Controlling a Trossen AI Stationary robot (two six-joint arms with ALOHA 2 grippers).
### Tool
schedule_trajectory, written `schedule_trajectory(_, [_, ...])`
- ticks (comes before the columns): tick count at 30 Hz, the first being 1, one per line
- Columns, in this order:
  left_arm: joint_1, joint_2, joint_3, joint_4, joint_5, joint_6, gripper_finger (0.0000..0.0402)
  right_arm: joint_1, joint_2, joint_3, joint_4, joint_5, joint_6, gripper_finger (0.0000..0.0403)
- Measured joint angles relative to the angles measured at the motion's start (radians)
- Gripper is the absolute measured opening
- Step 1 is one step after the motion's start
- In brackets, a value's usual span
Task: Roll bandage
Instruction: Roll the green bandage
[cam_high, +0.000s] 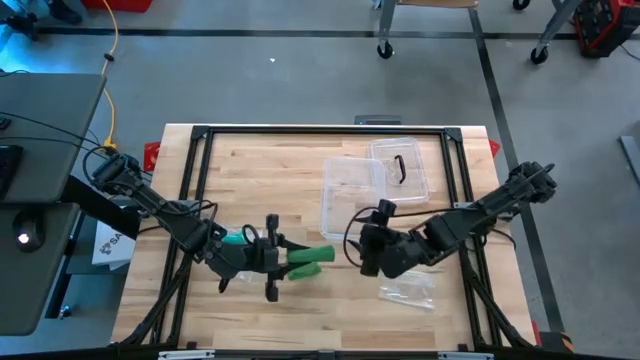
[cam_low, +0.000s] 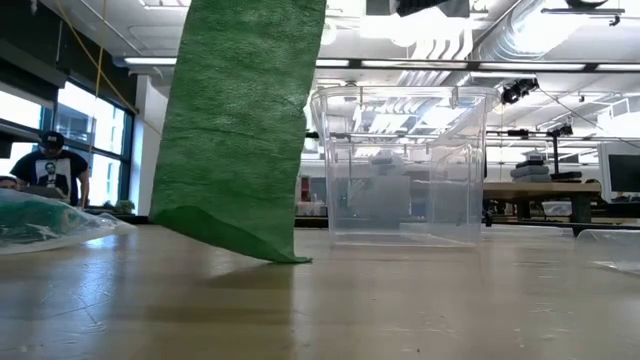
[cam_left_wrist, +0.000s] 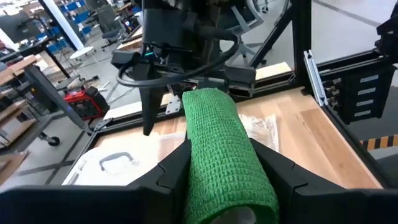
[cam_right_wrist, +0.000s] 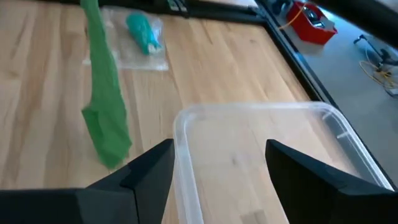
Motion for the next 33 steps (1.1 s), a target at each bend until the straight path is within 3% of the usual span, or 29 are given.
schedule_trajectory(9, [0.010, 0.000, 0.000, -0.015, -0.001, -0.042, 0.0122, 0.032, 0.056, -0.020, 0.319, 0.026, -0.266, 0.0233])
schedule_trajectory(14, [0.010, 0.000, 0.000, -0.015, 0.000, -0.042, 0.0122, 0.042, 0.057, -0.020, 0.478, -0.038, -0.262, 0.0221])
schedule_trajectory(29, [0.009, 0.000, 0.000, -0.020, 0.008, -0.059, 0.0122, 0.206, 0.056, 0.109, 0.534, -0.097, -0.285, 0.0257])
schedule_trajectory(33, [0.012, 0.000, 0.000, -0.016, 0.008, -0.069, 0.0122, 0.259, 0.061, 0.112, 0.594, -0.004, -0.381, 0.0255])
